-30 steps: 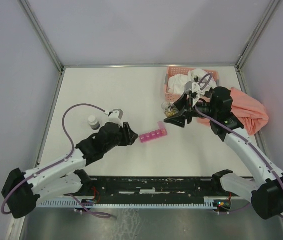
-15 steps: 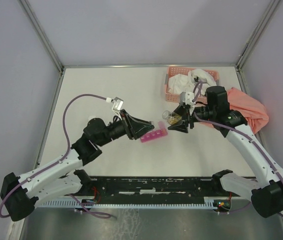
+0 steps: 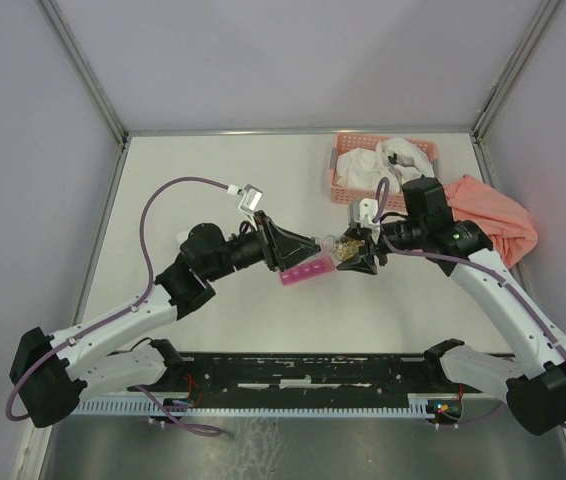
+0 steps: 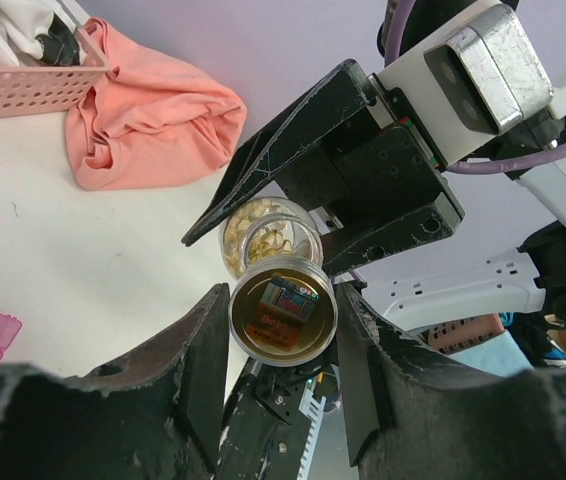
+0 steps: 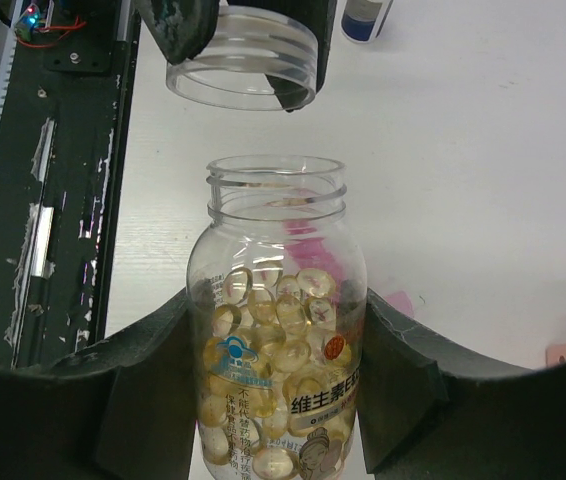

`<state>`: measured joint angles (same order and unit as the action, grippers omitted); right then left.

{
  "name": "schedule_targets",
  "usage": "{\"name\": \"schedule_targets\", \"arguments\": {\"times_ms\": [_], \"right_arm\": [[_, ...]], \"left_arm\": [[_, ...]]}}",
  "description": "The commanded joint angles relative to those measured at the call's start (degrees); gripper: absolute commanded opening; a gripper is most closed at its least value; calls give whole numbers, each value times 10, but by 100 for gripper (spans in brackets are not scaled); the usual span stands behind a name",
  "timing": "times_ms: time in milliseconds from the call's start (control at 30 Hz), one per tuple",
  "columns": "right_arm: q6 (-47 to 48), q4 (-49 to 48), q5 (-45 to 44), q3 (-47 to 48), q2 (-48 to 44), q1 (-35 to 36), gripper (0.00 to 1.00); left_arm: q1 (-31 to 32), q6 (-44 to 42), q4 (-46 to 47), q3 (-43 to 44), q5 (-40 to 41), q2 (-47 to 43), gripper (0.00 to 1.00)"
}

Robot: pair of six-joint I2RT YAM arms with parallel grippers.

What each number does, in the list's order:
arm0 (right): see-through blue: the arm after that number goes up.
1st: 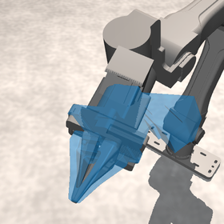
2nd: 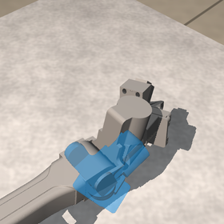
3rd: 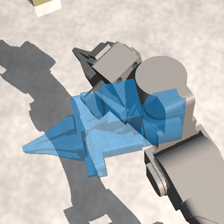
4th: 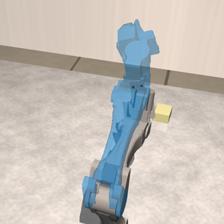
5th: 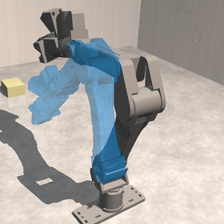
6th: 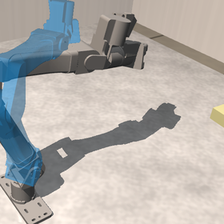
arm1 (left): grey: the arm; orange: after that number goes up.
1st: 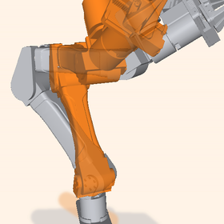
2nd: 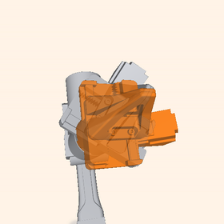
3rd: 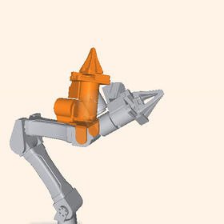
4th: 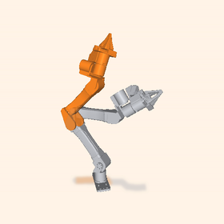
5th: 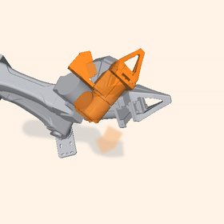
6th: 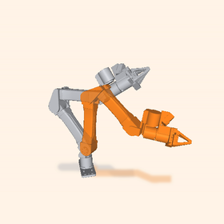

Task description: Sort the pills into containers

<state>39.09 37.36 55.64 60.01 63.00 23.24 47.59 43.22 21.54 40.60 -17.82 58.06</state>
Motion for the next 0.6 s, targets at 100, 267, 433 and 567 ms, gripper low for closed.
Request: {"name": "schedule_targets", "arguments": {"times_ms": [100,267,433,567], "right_arm": [[27,7,-18,31,-1,16,14],[27,8,-26,33,0,24,14],[27,9,-34,33,5,34,14],[27,8,-39,33,6,40,13]], "left_arm": [[-4,18,30,32,-30,19,31],[-4,20,32,35,-31,32,31],[-4,23,41,34,-27,40,31],[-4,30,50,31,-24,42,30]]}}
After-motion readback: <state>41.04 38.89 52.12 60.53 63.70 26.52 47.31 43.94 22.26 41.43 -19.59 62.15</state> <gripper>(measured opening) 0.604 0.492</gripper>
